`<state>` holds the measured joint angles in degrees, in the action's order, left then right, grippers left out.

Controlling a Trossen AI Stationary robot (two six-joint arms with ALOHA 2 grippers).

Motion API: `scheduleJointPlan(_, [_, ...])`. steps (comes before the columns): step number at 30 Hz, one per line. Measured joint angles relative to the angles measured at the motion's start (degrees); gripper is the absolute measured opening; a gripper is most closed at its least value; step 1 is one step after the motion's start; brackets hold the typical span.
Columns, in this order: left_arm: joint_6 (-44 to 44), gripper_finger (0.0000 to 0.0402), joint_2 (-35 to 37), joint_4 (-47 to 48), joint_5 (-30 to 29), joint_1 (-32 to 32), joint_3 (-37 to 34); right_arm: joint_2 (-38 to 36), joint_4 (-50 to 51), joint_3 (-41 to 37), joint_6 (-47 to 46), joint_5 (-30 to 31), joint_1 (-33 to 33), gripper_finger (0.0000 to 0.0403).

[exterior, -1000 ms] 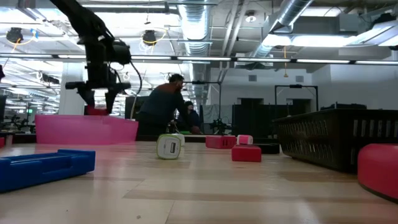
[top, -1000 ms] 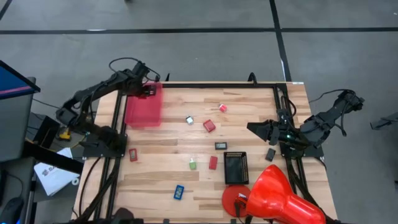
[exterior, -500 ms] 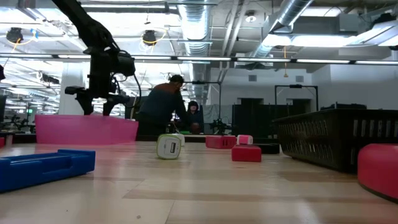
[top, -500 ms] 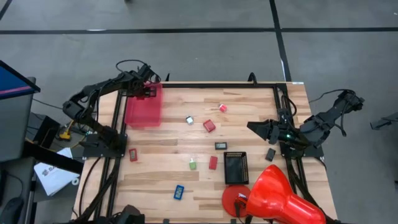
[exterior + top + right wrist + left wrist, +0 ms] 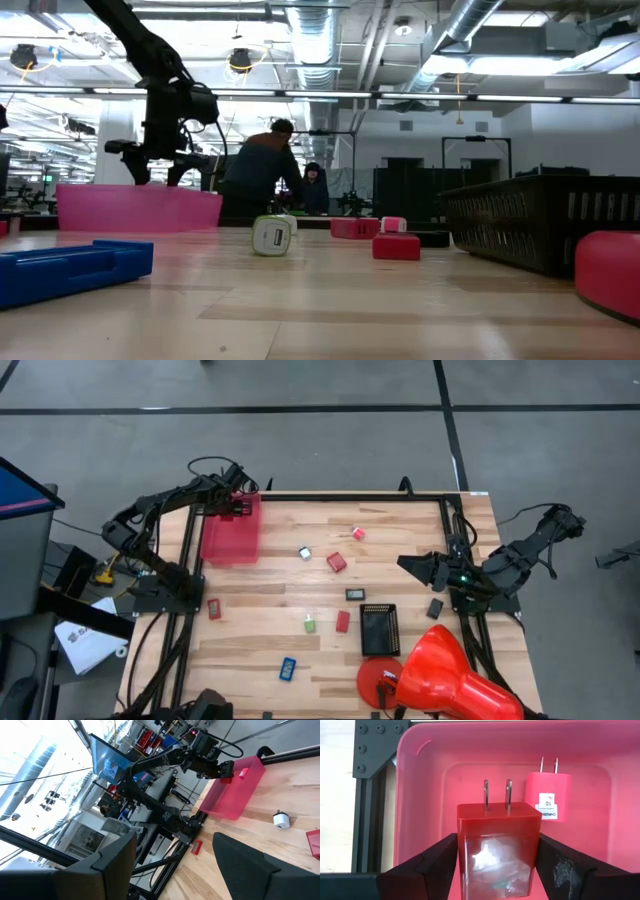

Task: Pick & Place Office items
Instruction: Put the bottom red charger adapter into the pink bin, then put the green charger adapter into the pink bin

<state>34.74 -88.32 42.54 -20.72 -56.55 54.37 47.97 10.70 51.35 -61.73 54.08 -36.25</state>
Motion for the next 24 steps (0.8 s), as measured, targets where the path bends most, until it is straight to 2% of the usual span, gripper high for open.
scheduleJointPlan(9, [-0.1,0.0236,0.1,-1.2,0.1,0.0,0.0,0.0,0.0,0.0,0.2,0.0,0.0,0.0256])
scheduleJointPlan(12, [-1.9,0.0234,1.0,-1.4,3.0,0.1,0.0,0.0,0.0,0.0,0.2,0.0,0.0,0.0256])
scheduleJointPlan(15, [-6.4,0.0235,3.2,-1.7,8.8,1.3,0.0,0.0,0.0,0.0,0.2,0.0,0.0,0.0256])
scheduleJointPlan(19, [-15.1,0.0237,8.7,-1.5,21.9,4.7,0.0,0.0,0.0,0.0,0.5,0.0,0.0,0.0256])
scheduleJointPlan(24, [-18.0,0.0232,17.5,-2.0,34.6,13.4,-0.9,0.0,0.8,0.0,0.9,1.2,0.0,0.0256])
